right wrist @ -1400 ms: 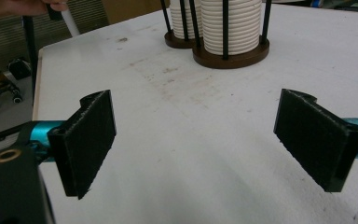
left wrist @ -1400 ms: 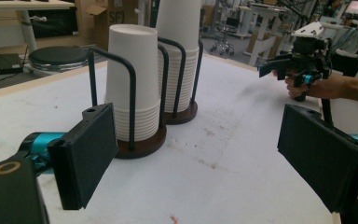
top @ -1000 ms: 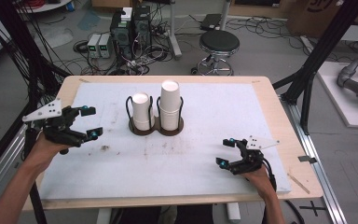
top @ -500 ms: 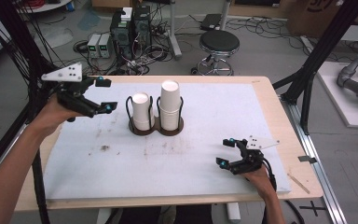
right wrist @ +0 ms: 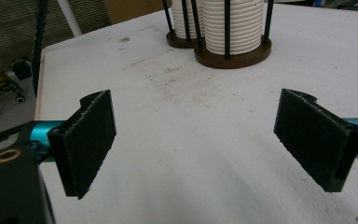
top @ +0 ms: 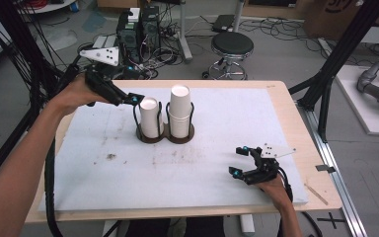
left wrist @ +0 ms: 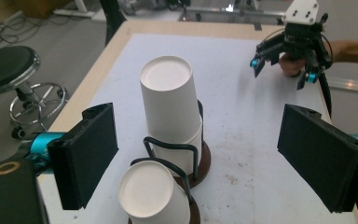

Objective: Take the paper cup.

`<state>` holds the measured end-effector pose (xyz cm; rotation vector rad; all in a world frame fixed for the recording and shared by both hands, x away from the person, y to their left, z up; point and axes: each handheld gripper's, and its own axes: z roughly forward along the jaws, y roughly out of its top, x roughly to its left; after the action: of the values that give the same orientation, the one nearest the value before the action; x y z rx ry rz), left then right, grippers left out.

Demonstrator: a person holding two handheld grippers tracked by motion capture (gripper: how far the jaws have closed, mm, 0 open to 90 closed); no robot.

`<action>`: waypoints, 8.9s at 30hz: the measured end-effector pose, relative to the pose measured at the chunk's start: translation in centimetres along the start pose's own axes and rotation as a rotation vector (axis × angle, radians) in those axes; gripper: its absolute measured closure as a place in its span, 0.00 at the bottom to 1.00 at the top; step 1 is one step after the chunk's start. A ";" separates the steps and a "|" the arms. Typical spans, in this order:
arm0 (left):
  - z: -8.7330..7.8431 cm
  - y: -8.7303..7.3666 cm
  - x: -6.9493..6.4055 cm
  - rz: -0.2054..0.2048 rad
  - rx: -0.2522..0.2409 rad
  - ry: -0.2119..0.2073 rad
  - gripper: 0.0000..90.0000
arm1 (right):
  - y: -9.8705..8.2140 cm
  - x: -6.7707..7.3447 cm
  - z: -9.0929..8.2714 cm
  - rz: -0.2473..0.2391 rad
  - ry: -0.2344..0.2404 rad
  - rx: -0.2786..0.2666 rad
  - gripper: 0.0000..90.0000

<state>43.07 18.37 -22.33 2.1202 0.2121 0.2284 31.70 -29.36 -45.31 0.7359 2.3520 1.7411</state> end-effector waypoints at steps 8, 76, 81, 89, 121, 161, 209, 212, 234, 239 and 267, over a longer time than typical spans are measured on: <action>2.8 2.8 1.0 0.029 0.126 -0.067 0.13 | 0.0 0.0 0.0 -0.007 -0.001 -0.001 0.15; 16.0 6.1 4.0 0.038 0.653 -0.157 0.34 | 0.1 0.1 0.2 -0.008 0.004 0.014 0.15; 15.6 6.2 4.0 0.045 0.641 -0.159 0.35 | 0.1 0.1 0.2 -0.003 0.006 0.019 0.15; 15.3 6.1 4.0 0.045 0.636 -0.161 0.36 | 0.1 0.1 0.2 -0.011 0.007 0.020 0.15; 10.4 9.4 3.9 0.033 0.455 -0.102 0.39 | 0.1 0.1 0.3 -0.015 0.003 0.028 0.15; 0.4 7.5 0.6 0.015 0.205 -0.029 0.38 | 0.2 0.2 0.4 -0.025 0.002 0.044 0.15; -2.7 -6.7 -7.9 -0.038 -0.118 -0.121 0.38 | 0.3 0.3 0.7 -0.033 -0.002 0.077 0.15; -2.3 -7.8 -8.4 -0.061 -0.140 -0.126 0.38 | 0.3 0.3 0.7 -0.035 -0.006 0.079 0.15; -0.5 -13.1 -10.1 -0.114 -0.222 -0.128 0.38 | 0.3 0.3 0.7 -0.036 0.000 0.073 0.15; -0.4 -13.2 -10.0 -0.117 -0.223 -0.129 0.38 | 0.3 0.3 0.7 -0.035 -0.001 0.075 0.15; 1.0 -14.5 -9.1 -0.155 -0.203 -0.131 0.38 | 0.3 0.4 0.8 -0.052 -0.005 0.086 0.15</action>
<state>33.66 23.06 -35.87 1.8985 0.2633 0.0175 31.72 -28.39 -45.19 0.6841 2.4328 1.6254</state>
